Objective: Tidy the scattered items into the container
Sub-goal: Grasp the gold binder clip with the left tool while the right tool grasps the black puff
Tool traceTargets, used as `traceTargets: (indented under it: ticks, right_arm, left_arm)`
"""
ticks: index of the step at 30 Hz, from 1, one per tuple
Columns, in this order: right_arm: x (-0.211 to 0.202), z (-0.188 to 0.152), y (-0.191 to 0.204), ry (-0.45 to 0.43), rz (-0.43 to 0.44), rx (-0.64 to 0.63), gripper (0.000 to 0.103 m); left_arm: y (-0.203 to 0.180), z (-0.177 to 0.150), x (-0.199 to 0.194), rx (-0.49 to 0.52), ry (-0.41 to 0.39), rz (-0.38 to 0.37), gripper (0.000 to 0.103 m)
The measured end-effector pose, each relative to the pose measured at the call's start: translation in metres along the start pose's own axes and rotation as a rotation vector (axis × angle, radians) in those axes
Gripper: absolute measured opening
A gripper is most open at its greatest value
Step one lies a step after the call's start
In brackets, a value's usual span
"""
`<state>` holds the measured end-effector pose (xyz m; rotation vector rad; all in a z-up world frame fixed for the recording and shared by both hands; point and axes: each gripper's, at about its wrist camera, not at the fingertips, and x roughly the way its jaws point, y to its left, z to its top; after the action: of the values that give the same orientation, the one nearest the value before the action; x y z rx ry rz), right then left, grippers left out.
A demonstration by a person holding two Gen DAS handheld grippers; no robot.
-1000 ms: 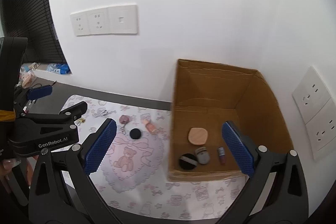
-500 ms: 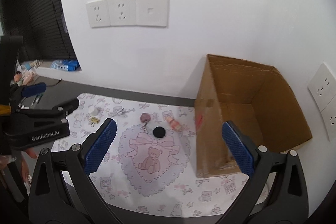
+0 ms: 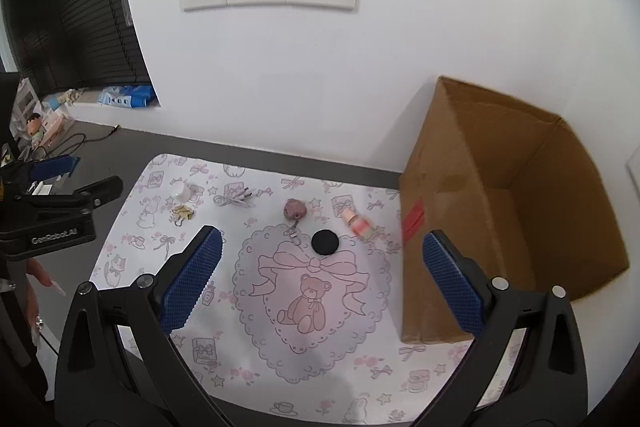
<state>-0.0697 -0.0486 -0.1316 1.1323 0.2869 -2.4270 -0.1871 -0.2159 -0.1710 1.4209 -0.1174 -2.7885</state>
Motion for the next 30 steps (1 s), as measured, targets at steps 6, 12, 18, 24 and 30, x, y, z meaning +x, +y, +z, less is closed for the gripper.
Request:
traceTargets:
  ticks: [6,12,18,24,30]
  right_arm:
    - [0.042,-0.007,0.004,0.036,0.024,0.01,0.101]
    - [0.1,-0.02,0.01,0.088,0.029,0.009,0.1]
    - [0.152,-0.03,0.009,0.129,0.037,0.027,0.096]
    - [0.191,-0.043,0.004,0.168,0.032,0.041,0.096]
    - [0.22,-0.056,-0.005,0.212,0.045,0.067,0.096]
  left_arm:
    - [0.008,-0.014,0.052,-0.012,0.062,0.004,0.091]
    - [-0.004,-0.026,0.107,0.0,0.107,-0.001,0.091]
    - [-0.01,-0.034,0.152,-0.001,0.125,0.001,0.091]
    - [-0.009,-0.048,0.187,-0.025,0.164,-0.01,0.091]
    - [-0.007,-0.057,0.202,-0.057,0.165,-0.032,0.092]
